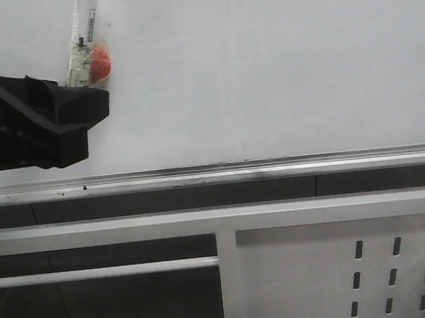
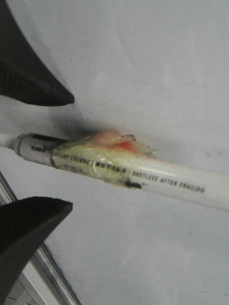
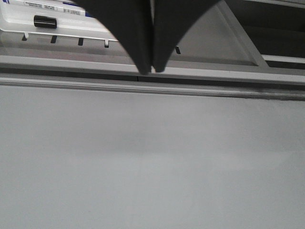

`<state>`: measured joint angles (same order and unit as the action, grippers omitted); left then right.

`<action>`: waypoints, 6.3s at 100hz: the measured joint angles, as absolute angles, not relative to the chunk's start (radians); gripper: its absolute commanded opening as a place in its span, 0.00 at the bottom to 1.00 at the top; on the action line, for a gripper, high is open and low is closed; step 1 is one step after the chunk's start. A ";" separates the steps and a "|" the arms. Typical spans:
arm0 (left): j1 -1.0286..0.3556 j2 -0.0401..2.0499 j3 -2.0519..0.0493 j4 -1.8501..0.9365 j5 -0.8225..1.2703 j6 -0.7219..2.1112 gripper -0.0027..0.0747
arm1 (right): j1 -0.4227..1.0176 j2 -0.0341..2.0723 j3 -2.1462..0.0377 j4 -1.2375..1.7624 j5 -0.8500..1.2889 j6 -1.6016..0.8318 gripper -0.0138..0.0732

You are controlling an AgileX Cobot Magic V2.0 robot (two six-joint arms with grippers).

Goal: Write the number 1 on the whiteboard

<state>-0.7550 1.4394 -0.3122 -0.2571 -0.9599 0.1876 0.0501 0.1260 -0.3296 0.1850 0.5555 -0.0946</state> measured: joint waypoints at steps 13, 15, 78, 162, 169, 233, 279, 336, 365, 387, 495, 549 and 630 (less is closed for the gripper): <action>-0.755 1.439 -0.312 -0.257 -0.966 0.186 0.53 | 0.050 0.126 -0.330 0.185 0.556 -0.095 0.08; -0.755 1.439 -0.312 -0.257 -0.966 0.186 0.53 | 0.050 0.126 -0.330 0.185 0.556 -0.095 0.08; -0.758 1.499 -0.314 -0.251 -1.052 0.185 0.01 | 0.050 0.126 -0.330 0.185 0.556 -0.095 0.08; -0.843 1.249 -0.532 0.380 -0.081 0.184 0.01 | 0.423 0.484 -0.608 0.307 0.707 -0.398 0.57; -0.875 1.240 -0.561 0.419 0.000 0.184 0.01 | 0.444 0.551 -0.636 0.321 0.697 -0.416 0.56; -0.957 1.240 -0.696 0.515 0.183 0.184 0.01 | 0.766 1.018 -0.813 0.340 0.469 -0.470 0.51; -0.959 1.240 -0.721 0.519 0.152 0.184 0.01 | 0.770 1.153 -0.819 0.292 0.390 -0.476 0.51; -0.959 1.240 -0.723 0.519 0.155 0.184 0.01 | 0.770 1.135 -0.819 0.265 0.382 -0.476 0.40; -0.959 1.238 -0.725 0.519 0.142 0.184 0.01 | 0.764 1.089 -0.819 0.264 0.409 -0.478 0.35; -0.960 1.238 -0.725 0.532 0.144 0.195 0.01 | 0.741 1.087 -0.821 0.267 0.452 -0.478 0.07; -0.954 0.824 -0.699 0.290 0.363 0.174 0.17 | 0.737 0.915 -0.779 0.228 0.434 -0.446 0.08; -0.592 0.525 -0.289 0.144 -0.132 -0.125 0.01 | 0.700 0.690 -0.553 0.226 0.224 -0.334 0.08; -0.446 0.525 -0.159 0.000 -0.435 -0.130 0.01 | 0.570 0.872 -0.552 0.194 0.037 -0.331 0.08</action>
